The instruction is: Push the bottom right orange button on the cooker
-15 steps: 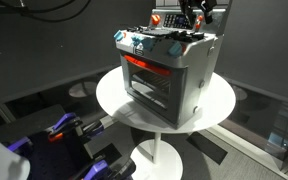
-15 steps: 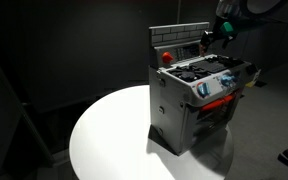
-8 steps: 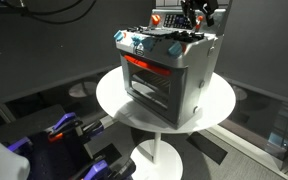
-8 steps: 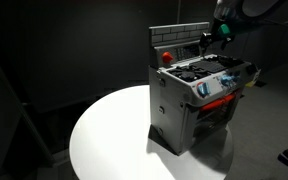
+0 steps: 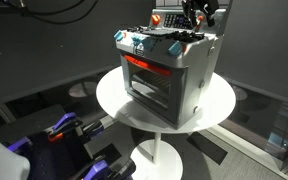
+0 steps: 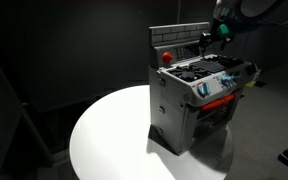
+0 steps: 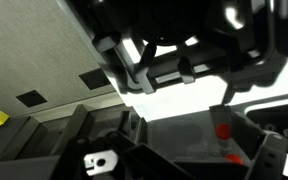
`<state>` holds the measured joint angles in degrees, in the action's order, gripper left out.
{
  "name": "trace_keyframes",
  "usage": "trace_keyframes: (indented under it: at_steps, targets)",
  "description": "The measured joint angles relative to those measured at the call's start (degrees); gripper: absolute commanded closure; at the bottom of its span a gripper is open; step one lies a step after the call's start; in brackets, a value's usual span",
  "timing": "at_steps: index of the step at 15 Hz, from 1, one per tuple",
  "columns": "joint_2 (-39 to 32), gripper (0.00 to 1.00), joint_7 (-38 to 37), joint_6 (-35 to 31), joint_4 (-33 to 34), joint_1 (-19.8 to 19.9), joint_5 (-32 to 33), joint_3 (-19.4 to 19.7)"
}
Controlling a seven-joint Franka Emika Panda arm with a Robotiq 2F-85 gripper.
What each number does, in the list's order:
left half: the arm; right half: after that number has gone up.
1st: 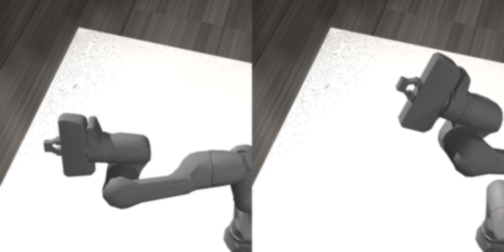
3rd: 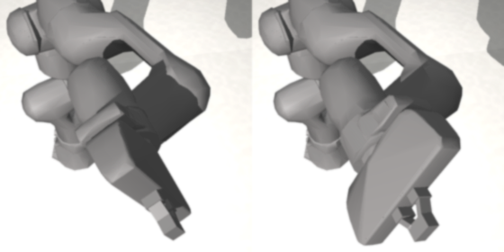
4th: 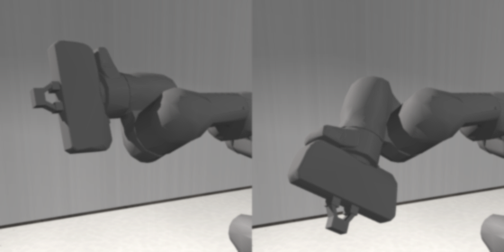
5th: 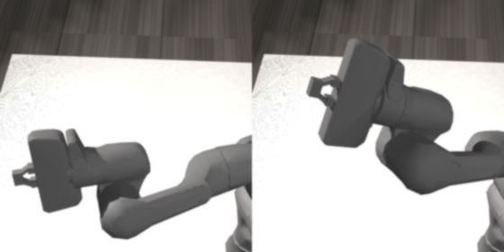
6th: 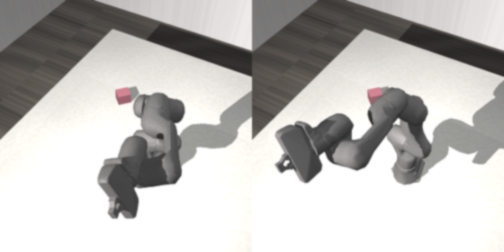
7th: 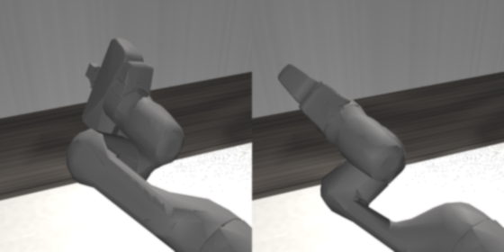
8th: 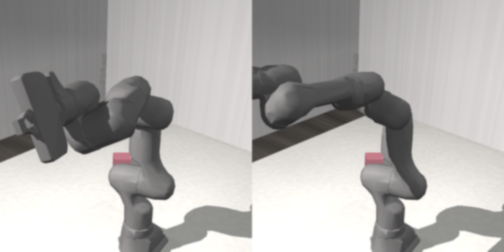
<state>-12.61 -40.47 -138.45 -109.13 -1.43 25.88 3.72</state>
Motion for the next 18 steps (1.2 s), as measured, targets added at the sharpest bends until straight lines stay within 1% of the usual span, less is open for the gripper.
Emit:
trace_keyframes:
  at_steps: [6, 8, 13, 18]
  targets:
    - [-0.1, 0.00, 0.0, 0.1, 0.3, -0.1, -0.8, 0.2]
    - [0.0, 0.00, 0.3, 0.4, 0.3, -0.1, -2.2, 0.2]
    - [1.7, 0.00, 3.8, 4.1, -0.2, -0.1, -8.7, -0.1]
    - [5.6, 0.00, 8.5, 11.1, -1.5, -0.2, -15.4, -1.3]
